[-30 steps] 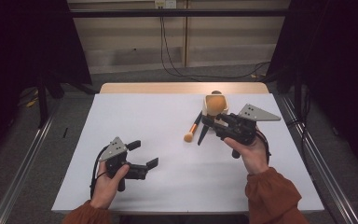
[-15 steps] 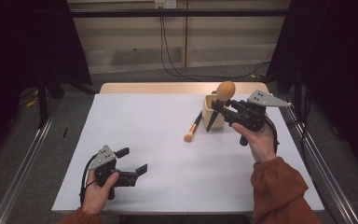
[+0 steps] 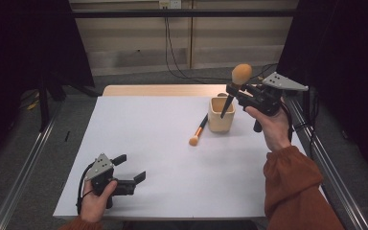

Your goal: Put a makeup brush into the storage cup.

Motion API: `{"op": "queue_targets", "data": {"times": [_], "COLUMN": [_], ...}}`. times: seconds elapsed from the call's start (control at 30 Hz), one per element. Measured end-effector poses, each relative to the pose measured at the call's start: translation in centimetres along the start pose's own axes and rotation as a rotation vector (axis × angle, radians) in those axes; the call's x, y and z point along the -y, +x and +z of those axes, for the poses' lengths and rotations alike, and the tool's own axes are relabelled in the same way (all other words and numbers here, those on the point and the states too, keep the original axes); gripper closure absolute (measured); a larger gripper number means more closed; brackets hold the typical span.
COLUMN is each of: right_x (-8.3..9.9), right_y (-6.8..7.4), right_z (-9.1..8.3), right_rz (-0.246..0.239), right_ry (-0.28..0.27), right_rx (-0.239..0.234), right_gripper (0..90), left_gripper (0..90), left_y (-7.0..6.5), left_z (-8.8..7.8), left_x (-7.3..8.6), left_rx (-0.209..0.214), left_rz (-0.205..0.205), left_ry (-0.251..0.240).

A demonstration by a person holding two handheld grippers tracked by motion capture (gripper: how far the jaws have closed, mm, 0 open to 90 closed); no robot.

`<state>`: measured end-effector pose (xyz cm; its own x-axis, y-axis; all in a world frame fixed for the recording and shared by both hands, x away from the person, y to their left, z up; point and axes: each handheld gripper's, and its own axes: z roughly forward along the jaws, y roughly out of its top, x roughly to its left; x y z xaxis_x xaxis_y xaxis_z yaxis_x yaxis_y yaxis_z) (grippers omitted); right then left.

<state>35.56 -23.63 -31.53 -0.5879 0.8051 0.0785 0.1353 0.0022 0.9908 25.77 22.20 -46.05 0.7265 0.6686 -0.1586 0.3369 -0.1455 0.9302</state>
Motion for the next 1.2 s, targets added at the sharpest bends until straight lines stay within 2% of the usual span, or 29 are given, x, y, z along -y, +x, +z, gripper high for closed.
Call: {"op": "queue_targets", "data": {"times": [0.17,0.2,0.5,0.6,0.67,0.83,1.2], "right_x": [-0.6,-0.7,-1.2,-0.6,-0.2,0.6,2.9], "right_y": [-0.9,-1.1,-2.9,-3.1,-3.0,-3.1,-3.7], "right_z": [0.2,0.4,2.2,2.8,3.2,3.9,4.2], "right_rz": [-0.010,-0.012,-0.026,-0.029,-0.039,-0.027,-0.025], "right_ry": [-0.017,-0.021,0.010,0.012,0.032,0.049,0.096], "right_rx": [0.028,0.037,0.102,0.116,0.121,0.117,0.133], "right_gripper": [64.4,64.4,64.4,64.4,64.4,64.4,64.3], "left_gripper": [2.8,2.9,2.8,2.9,2.9,2.9,3.0], "left_y": [0.1,0.2,0.5,0.6,0.7,0.8,0.4], "left_z": [0.1,0.2,0.1,0.0,-0.2,-0.3,-0.2], "left_x": [0.0,0.0,0.1,0.0,0.0,0.0,0.1], "left_rx": [-0.021,-0.023,-0.022,-0.017,-0.016,-0.012,-0.005], "left_rz": [0.022,0.016,0.009,0.007,0.001,0.000,0.007], "left_ry": [0.001,0.001,0.001,-0.003,-0.007,-0.006,0.000]}}
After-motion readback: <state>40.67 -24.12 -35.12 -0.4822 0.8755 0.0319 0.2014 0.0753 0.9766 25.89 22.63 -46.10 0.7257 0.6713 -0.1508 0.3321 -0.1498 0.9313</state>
